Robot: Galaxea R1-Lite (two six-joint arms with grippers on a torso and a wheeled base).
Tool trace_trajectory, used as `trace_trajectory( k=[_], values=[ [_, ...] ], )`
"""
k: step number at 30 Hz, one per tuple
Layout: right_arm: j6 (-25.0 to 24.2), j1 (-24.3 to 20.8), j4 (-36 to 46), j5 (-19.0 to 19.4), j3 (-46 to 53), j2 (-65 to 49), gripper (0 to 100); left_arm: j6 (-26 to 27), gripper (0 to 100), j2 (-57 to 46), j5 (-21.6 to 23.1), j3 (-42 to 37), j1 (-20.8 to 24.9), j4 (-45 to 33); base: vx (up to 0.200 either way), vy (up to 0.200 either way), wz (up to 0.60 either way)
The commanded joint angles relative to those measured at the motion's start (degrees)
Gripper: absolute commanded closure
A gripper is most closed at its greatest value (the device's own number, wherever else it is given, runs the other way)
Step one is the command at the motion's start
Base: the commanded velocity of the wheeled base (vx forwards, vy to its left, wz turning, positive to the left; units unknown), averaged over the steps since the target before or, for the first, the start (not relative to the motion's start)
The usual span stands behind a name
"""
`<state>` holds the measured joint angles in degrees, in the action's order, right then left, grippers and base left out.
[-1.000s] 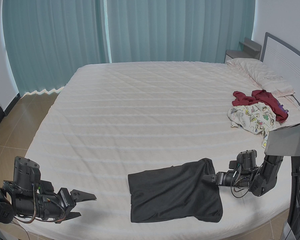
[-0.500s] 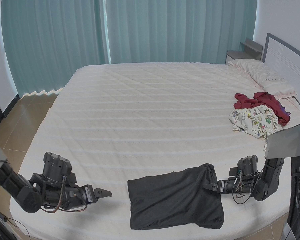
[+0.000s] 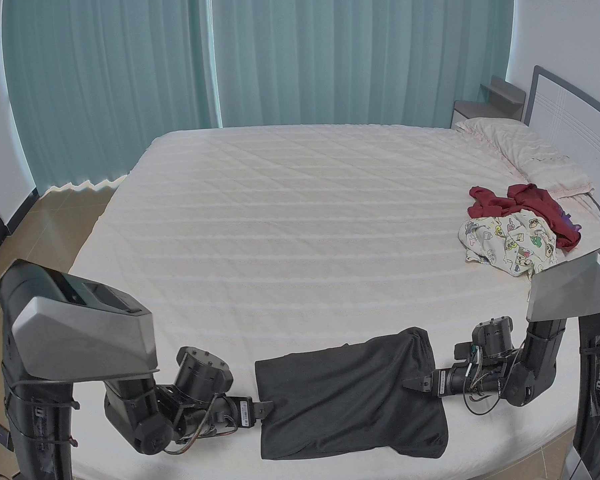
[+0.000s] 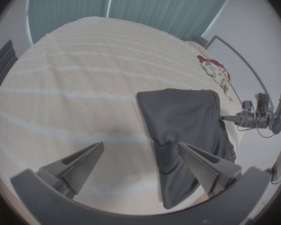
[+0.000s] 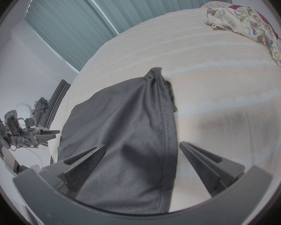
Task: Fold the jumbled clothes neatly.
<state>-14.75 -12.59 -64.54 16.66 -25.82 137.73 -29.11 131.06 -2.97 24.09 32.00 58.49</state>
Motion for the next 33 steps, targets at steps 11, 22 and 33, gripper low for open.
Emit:
trace_trajectory(
  k=[11,22,33],
  values=[
    [0.69,-1.29,6.62,1.97,-2.39,-0.53,0,0.28,0,6.66,-0.37,13.88,4.47,-6.99,0.000,0.000,0.00],
    [2.89,-2.26,7.76,3.37,-3.01,-0.97,0,-2.00,0,7.63,0.16,19.51,5.88,-9.27,0.000,0.000,0.00],
    [1.83,-6.83,2.31,-3.74,-4.33,3.34,0,-3.06,0,8.25,-0.45,21.61,7.20,-10.59,0.000,0.000,0.00]
  ],
)
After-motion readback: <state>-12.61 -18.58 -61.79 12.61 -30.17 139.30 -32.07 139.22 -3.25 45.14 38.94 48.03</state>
